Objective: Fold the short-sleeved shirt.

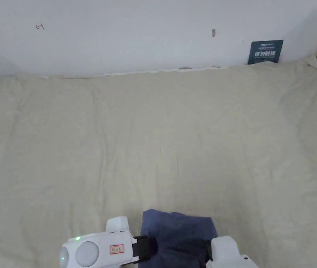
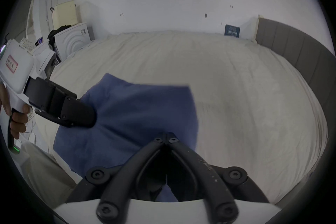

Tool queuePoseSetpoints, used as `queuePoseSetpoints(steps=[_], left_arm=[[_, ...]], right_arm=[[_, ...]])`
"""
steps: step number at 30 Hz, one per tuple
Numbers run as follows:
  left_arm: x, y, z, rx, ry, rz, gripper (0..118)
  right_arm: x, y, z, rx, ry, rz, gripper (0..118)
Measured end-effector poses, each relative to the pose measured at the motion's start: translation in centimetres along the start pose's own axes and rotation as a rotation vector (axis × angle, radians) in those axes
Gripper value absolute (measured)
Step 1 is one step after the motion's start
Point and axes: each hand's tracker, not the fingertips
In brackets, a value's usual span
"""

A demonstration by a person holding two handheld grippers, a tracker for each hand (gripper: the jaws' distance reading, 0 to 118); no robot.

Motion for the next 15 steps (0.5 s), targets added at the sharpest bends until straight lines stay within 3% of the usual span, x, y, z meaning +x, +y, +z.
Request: queuePoseSetpoints(steps=[5, 15], left_arm=[[-3.3, 3.6, 4.5, 0.073, 0.102, -0.054, 18], [-18.8, 11.8, 13.9, 0.143, 0.492, -0.056, 18]], right_arm=[[0.2, 4.4, 1.5, 0.104, -0.004, 0.008, 2], [-0.5, 11.6, 2.3, 0.247, -0.030, 0.022, 2]])
